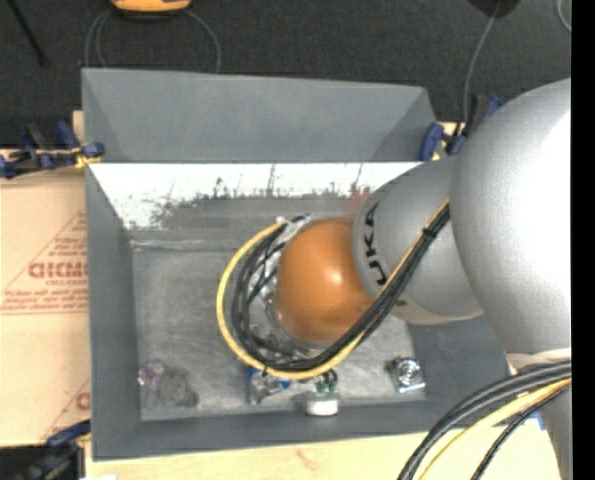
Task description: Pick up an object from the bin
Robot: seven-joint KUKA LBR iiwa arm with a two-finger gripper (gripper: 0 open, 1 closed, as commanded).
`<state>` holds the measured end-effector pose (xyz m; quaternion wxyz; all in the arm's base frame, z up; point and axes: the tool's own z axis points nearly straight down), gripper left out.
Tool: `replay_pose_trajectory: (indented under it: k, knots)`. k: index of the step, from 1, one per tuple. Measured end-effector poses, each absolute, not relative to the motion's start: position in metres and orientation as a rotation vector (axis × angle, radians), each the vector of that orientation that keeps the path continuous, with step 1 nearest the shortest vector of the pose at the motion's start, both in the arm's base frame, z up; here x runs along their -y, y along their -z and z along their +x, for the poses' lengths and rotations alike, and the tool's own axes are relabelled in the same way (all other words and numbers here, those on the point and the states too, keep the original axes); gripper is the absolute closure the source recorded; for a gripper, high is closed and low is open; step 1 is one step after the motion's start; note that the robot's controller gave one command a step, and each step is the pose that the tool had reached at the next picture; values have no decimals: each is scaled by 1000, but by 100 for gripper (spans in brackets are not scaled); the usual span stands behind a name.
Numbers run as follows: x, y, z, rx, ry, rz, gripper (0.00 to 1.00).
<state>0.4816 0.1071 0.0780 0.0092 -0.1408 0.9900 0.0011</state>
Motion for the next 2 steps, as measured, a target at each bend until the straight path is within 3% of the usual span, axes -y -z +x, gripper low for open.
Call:
replay_pose_trajectory:
  k: [1,2]
  knots:
    - [-83,-164,505,-3100,2,-433,100]
    - [-82,-224,500,-3105,2,-409,100]
